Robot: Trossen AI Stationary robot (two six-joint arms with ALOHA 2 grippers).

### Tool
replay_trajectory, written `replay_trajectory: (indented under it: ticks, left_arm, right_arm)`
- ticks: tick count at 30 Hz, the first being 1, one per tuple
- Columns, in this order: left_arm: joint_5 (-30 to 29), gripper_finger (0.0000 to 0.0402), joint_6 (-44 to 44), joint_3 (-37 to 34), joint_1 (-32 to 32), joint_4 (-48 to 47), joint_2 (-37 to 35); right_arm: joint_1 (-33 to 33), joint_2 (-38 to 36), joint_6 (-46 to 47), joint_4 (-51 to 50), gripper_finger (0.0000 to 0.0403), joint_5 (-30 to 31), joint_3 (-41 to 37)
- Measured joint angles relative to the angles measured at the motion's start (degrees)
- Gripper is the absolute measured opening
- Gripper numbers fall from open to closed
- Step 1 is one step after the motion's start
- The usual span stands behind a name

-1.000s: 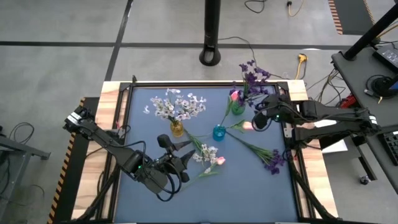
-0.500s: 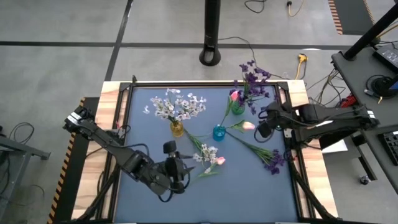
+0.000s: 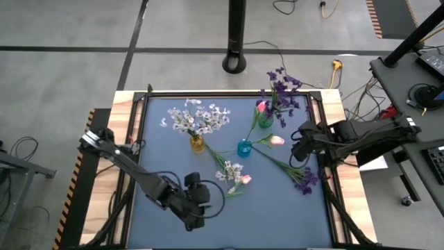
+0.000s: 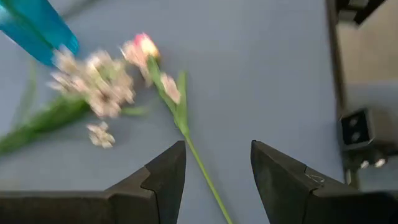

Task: Sort flowers into vase by color
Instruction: Put the pink tulip into the blue flower vase

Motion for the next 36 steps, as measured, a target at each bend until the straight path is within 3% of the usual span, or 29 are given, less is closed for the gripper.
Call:
replay_trajectory:
  ticks: [7, 13, 22, 28, 36]
  left_arm:
    - [1.92, 0.0187, -4.8, 0.0, -0.33, -0.52, 8.01]
    - [-0.52, 0.021, -5.82, 0.0, -0.39, -0.27, 13.55]
    - [-0.55, 0.0207, -6.37, 0.0, -0.44, 1.18, 19.72]
    - [-0.36, 0.0153, -6.43, 0.2, -0.55, 2.01, 21.12]
    - [-0.08, 0.002, -6.28, 0.12, -0.7, 1.51, 20.93]
  right_arm:
    - [4.84, 0.0, 4.75, -0.2, 0.0304, 0.01, -0.67]
    - [8.71, 0.0, 8.86, 0.46, 0.0311, 0.19, -2.66]
    - [13.11, 0.09, 13.22, 3.76, 0.0305, 0.58, -5.56]
    - [14.97, 0.17, 12.77, 10.27, 0.0297, 0.58, -7.66]
    - [16.4, 1.69, 12.74, 11.14, 0.0298, 0.65, -7.8]
